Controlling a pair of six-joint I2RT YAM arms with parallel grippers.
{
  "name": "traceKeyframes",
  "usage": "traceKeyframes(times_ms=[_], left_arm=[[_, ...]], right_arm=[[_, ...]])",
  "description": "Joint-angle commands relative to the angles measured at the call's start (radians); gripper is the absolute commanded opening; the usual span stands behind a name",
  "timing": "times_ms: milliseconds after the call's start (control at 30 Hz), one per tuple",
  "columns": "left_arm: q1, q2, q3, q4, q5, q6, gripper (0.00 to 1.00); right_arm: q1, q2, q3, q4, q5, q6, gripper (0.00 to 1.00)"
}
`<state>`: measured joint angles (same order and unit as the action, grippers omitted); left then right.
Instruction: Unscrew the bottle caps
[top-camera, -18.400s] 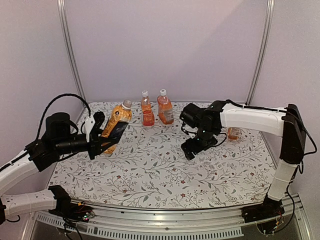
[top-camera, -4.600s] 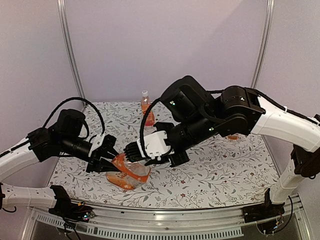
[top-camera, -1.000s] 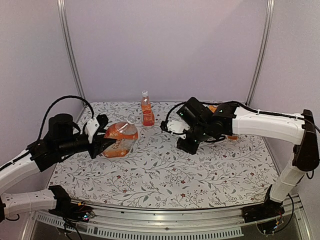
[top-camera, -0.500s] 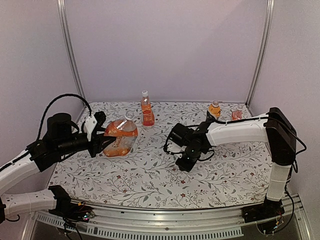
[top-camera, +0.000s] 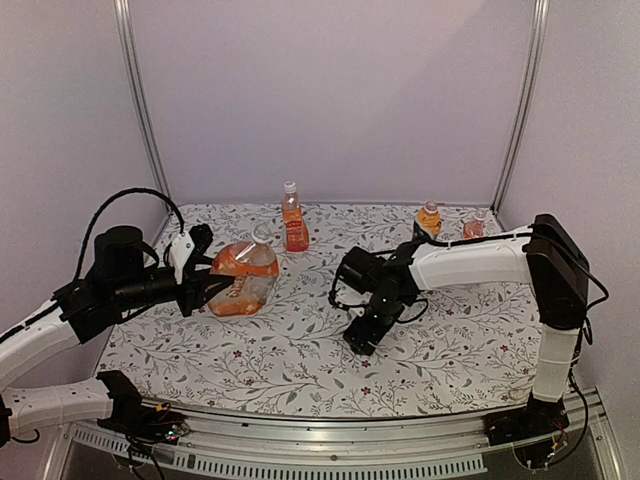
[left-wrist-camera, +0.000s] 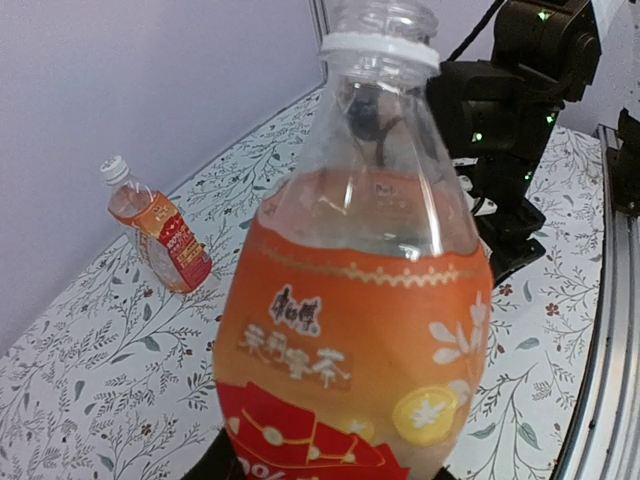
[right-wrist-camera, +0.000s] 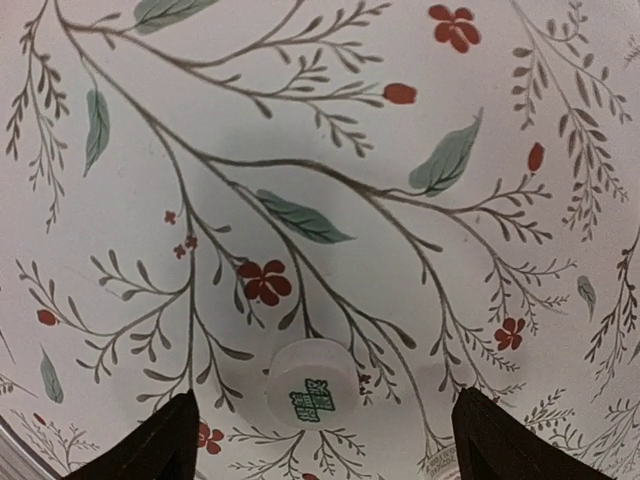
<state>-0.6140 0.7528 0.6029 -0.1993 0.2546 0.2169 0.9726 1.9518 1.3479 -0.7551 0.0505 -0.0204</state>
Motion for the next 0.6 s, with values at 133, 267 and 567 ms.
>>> traceKeyframes(times_ms=[133, 267, 567], left_arm=[[0.01, 0.0, 0.032, -0.003, 0.173, 0.014, 0.16], [0.005, 0.006, 0.043, -0.009, 0.278, 0.005, 0.16], [-0.003, 0.019, 0.072, -0.021, 0.345, 0.0, 0.16]], right_arm=[[0.017, -0.319, 0.077, 0.116, -0.254, -0.073, 0.99], [0.067, -0.452, 0.081, 0.349, -0.434, -0.144, 0.97], [0.12, -0.365, 0.243, 0.584, -0.456, -0.034, 0.79]])
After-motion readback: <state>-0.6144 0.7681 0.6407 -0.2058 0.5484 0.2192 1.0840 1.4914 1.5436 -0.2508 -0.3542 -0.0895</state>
